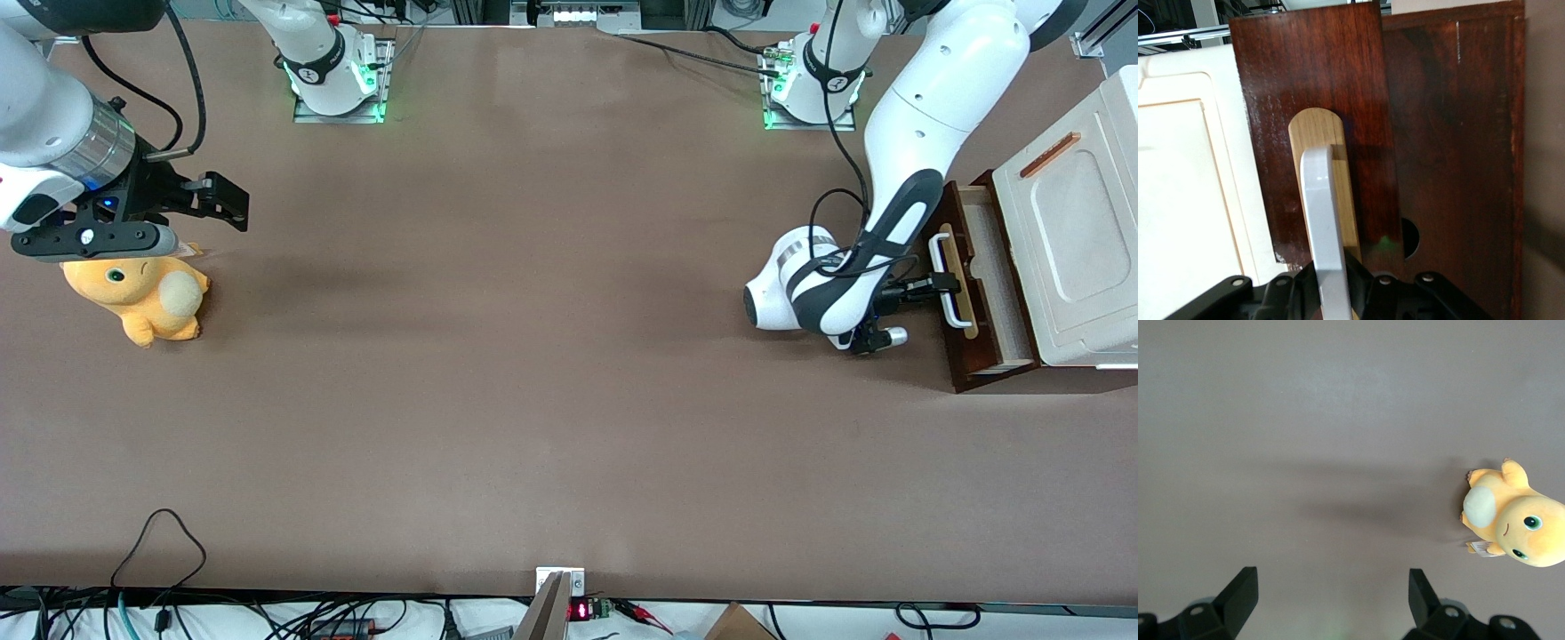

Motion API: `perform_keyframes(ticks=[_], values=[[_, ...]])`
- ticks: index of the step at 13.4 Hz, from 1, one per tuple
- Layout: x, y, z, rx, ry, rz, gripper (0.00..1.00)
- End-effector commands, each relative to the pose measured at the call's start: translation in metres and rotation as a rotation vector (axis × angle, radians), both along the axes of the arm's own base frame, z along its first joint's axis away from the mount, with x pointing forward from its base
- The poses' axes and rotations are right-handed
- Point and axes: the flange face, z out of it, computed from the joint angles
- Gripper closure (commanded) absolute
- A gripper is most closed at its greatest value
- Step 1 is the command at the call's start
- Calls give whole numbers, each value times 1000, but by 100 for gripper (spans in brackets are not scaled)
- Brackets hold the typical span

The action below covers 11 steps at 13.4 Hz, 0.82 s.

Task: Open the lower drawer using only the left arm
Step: 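Pull the handle away from the cabinet to slide the drawer out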

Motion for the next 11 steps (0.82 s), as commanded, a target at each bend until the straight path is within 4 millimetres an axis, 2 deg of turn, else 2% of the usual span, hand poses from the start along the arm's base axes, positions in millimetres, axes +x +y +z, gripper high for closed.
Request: perform_keyframes(ticks=[1, 7, 11], values=[[9, -24, 4, 6, 15, -13, 100], [11, -57, 0, -10, 4, -4, 100], [3, -85, 2, -33, 12, -9, 100]])
